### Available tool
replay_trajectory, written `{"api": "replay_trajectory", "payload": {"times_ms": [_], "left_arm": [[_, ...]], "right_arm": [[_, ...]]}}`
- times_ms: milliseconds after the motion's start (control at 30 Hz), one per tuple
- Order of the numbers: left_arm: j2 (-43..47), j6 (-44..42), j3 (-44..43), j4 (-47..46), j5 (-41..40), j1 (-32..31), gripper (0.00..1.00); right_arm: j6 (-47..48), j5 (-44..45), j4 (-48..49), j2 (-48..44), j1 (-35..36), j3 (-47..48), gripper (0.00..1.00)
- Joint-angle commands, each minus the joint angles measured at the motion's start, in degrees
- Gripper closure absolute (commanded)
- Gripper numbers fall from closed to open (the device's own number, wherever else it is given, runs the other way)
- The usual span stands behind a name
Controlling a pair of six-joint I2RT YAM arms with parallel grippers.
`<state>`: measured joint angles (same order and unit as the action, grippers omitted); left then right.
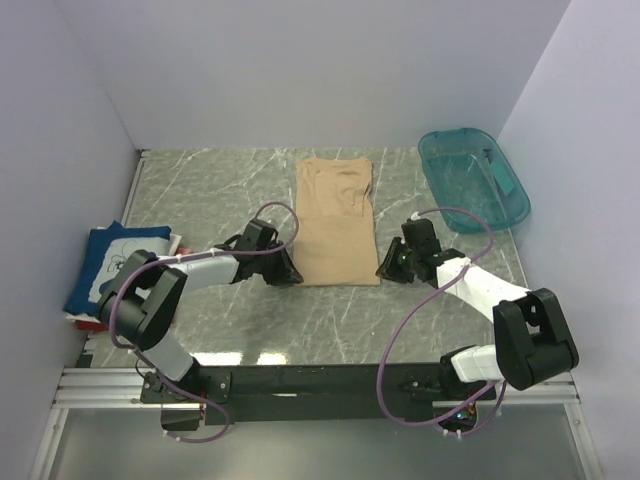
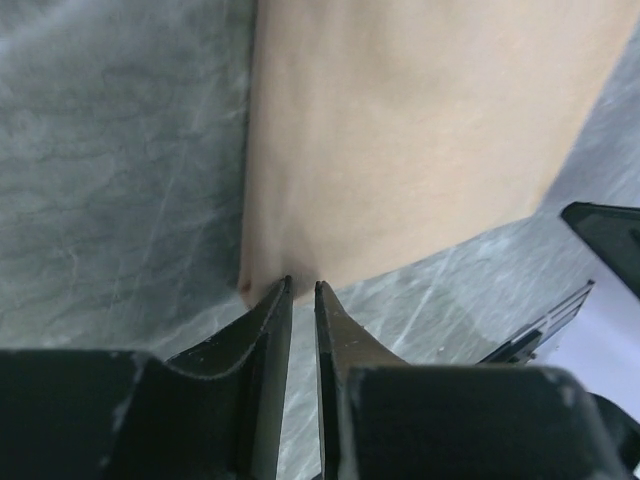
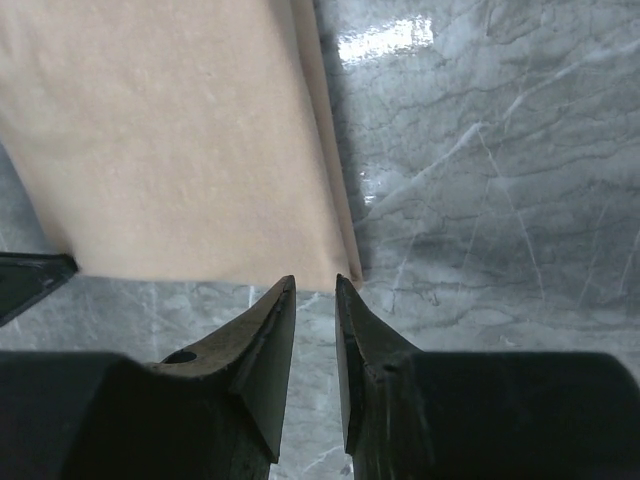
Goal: Fold and stack the t-shirts
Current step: Fold the tshirt
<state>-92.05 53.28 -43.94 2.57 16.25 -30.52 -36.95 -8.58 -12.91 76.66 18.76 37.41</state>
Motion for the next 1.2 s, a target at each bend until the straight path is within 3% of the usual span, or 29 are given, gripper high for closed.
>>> {"api": "replay_trajectory", "payload": {"times_ms": [0, 300, 400, 433, 533, 733, 1167], "left_arm": [[-1.4, 0.1, 1.1, -2.1, 1.2, -0.9, 0.79], [2.1, -0.8, 0.2, 3.0, -1.6, -1.0, 0.77], [4.6, -1.1, -0.1, 5.2, -4.0, -0.9, 0.66], [5.0, -1.0, 0.5, 6.3, -4.6, -0.8, 0.58], [6.4, -0.6, 2.0, 6.2, -5.6, -0.5, 0.50], [4.2, -0.5, 1.9, 5.3, -6.1, -0.5, 0.50], [-3.3, 0.4, 0.0, 3.5, -7.3, -1.4, 0.61]], "right_arm": [[0.8, 1.7, -0.2, 0.4, 0.2, -0.1, 0.70], [1.5, 3.5, -2.9, 0.0, 0.1, 0.1, 0.60], [1.7, 3.5, -3.2, -0.1, 0.1, -0.1, 0.58], [1.7, 3.1, -3.0, 0.1, 0.1, -0.2, 0.57], [1.4, 1.6, -1.7, 0.9, 0.1, -1.0, 0.57], [0.4, 0.1, 1.0, 2.9, 0.1, -1.6, 0.57], [-0.8, -1.3, 4.3, 5.3, 0.3, -2.8, 0.59]]}}
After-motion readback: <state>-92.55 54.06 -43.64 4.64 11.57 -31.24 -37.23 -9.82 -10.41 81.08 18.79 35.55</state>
